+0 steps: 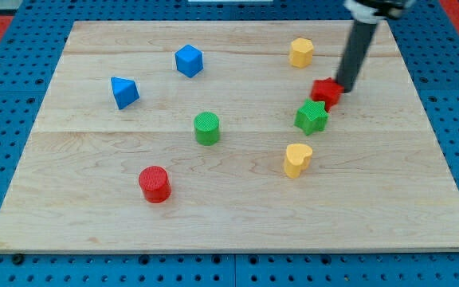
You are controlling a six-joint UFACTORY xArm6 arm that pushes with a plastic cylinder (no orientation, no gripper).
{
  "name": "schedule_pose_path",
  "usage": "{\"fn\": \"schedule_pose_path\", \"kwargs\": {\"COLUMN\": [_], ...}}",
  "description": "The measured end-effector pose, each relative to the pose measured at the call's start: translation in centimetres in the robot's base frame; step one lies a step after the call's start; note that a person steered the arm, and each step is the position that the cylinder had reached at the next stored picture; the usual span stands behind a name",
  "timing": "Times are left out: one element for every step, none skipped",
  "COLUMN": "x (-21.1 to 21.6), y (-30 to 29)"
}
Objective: Touch the bottom left of green circle
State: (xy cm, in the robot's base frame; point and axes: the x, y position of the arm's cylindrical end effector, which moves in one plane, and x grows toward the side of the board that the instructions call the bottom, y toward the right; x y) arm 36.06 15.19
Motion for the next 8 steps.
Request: {"fn": "schedule_pose_path", "kwargs": {"x": [1.6, 4.6, 4.5, 3.1, 3.3, 3.4, 10.7, 12.9], "y": [1.0, 2.1, 0.1, 0.1, 2.1, 4.3, 7.2, 1.6]}}
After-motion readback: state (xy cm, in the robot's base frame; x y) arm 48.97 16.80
